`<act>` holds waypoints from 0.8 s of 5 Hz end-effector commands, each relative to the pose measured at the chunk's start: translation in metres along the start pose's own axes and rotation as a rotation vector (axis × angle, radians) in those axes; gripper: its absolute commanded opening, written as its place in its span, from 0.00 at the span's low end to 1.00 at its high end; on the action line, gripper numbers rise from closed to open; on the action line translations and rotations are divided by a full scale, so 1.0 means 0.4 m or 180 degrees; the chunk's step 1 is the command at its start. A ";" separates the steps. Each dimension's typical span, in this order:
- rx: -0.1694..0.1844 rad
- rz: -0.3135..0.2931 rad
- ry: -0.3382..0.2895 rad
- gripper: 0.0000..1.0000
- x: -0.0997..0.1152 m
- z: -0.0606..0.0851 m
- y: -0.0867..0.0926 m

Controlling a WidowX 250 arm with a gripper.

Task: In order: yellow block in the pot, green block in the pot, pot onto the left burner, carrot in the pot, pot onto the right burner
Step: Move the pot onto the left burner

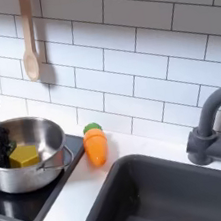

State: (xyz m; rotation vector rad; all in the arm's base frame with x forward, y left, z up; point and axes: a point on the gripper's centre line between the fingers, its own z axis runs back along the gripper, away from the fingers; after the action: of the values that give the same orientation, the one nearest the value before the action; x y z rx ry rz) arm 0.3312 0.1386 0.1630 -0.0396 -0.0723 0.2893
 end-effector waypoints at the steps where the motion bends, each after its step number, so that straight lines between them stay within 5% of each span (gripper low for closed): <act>1: -0.0259 -0.0047 -0.0151 1.00 0.005 0.011 0.007; 4: -0.0171 -0.0069 -0.0174 1.00 -0.003 0.002 -0.005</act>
State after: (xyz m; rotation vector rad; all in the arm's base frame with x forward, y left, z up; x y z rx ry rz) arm 0.3308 0.1343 0.1632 -0.0846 -0.1314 0.2602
